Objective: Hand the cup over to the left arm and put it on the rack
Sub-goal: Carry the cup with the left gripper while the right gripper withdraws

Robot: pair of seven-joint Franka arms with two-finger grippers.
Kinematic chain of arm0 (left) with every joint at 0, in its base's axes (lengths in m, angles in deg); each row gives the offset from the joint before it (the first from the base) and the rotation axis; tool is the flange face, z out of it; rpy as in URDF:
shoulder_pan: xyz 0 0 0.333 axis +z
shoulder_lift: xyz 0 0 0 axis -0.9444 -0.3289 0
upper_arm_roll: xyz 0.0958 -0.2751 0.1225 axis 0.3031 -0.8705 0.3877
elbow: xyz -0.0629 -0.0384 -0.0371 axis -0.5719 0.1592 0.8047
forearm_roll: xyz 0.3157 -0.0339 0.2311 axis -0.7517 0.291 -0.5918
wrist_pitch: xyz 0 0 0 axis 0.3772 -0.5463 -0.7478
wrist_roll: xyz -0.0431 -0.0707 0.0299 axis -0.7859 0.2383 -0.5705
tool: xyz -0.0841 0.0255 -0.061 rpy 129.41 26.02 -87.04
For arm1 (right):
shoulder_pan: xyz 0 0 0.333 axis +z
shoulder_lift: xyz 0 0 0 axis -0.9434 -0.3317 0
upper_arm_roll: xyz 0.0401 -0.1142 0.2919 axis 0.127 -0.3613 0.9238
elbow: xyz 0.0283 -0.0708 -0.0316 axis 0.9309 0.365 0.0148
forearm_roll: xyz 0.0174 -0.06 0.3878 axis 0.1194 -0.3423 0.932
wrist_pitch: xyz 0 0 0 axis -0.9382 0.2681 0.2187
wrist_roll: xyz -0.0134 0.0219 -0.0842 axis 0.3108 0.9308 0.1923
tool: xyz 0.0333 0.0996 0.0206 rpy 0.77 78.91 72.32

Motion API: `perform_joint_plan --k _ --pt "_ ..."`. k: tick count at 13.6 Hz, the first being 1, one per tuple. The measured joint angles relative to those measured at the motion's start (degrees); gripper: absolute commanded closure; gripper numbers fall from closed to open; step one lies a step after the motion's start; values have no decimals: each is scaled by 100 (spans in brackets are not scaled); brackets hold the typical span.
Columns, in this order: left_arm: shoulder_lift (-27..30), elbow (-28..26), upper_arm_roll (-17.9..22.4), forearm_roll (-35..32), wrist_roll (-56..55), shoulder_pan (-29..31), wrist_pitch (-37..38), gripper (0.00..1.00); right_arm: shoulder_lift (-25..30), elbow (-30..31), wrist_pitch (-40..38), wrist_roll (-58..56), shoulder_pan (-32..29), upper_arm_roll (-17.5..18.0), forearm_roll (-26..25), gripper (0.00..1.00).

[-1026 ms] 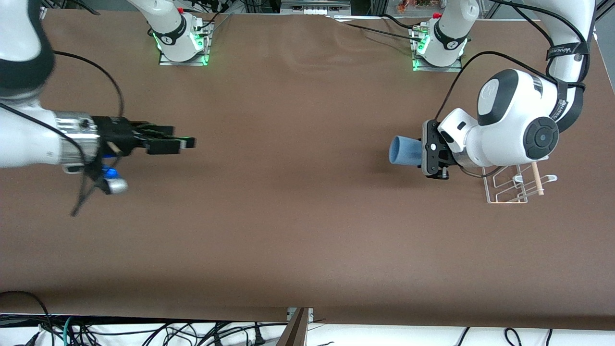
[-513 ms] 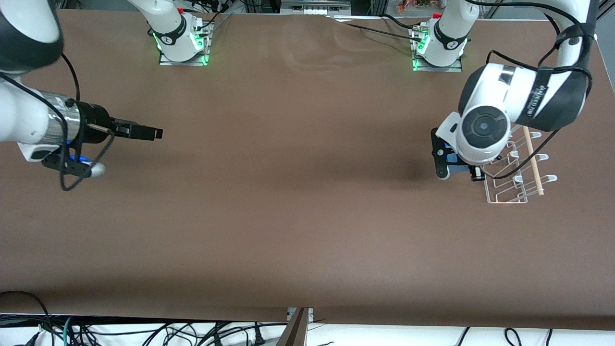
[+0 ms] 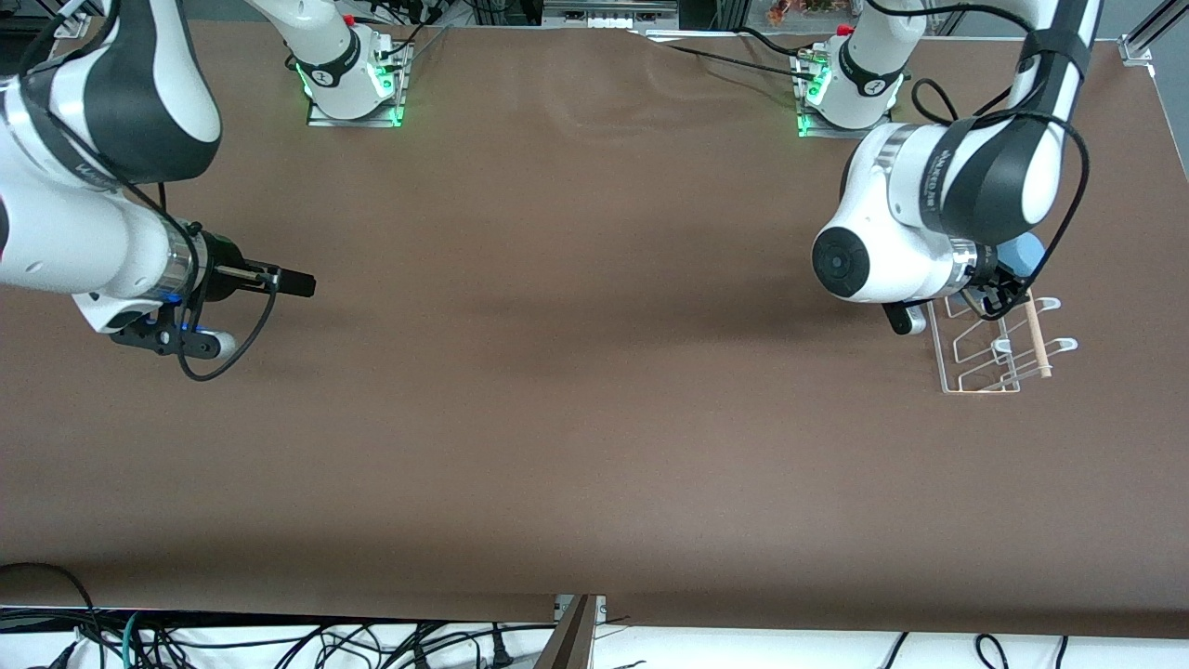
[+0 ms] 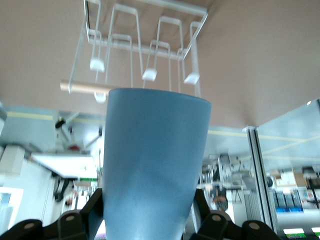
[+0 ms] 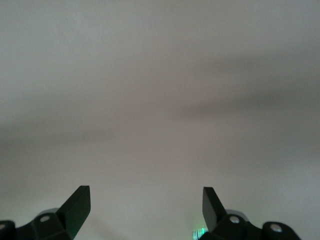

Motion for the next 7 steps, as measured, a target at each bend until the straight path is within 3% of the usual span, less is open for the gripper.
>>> perform_joint_plan --k 3,7 --pt "-74 -102 96 -290 -70 160 100 100 750 1147 752 -267 0 -16 -92 1" --pt "-166 -729 98 -714 -756 306 210 100 1027 1389 964 -913 -9 -412 -340 1"
